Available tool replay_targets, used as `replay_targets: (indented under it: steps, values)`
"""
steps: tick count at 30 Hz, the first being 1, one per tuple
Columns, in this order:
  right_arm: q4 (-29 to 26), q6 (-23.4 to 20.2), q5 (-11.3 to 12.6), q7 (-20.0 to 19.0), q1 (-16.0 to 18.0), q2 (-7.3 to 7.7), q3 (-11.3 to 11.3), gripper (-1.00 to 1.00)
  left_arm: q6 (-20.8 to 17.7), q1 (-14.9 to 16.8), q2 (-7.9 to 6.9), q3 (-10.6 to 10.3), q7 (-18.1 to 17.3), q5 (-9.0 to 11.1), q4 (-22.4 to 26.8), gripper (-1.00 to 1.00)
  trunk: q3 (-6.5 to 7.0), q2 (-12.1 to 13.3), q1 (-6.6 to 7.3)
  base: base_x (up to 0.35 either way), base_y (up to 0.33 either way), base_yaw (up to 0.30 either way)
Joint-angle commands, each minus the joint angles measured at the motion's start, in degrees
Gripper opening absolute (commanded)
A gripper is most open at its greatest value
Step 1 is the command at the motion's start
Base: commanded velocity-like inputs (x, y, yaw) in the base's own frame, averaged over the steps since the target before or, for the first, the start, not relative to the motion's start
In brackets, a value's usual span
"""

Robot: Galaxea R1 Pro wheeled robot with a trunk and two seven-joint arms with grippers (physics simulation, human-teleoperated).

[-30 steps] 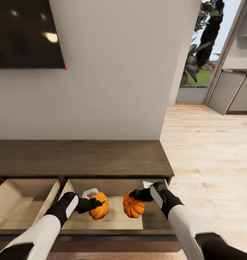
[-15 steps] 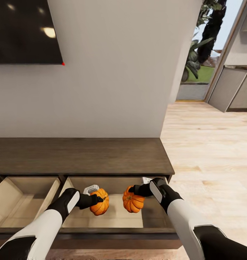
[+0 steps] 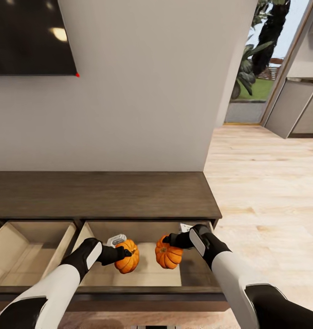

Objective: Place each of the two pumpkins and all three candles from the living room inside a cabinet in the living room (use any cabinet), then make sure every cabinet is closed, and position the cauldron so it is next to a table in the living room.

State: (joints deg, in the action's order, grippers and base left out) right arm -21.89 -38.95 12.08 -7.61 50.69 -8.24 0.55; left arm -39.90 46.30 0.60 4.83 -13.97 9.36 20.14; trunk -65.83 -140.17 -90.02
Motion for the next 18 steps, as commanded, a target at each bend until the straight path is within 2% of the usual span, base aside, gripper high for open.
replay_targets:
  steps: [1,18]
  values:
    - [-0.08,-0.25,0.32,0.13,0.02,0.03,0.06,-1.0,-0.4,0.02,0.07,0.49,0.05,0.02,0.08,-1.0,-0.14,-0.02,0.01,0.0,0.0,0.0]
    - [-0.08,-0.25,0.29,0.13,0.02,0.05,0.06,-1.0,0.87,0.02,0.19,0.53,0.18,-0.05,0.07,-1.0,-1.73,-0.02,0.01,0.0,0.0,0.0]
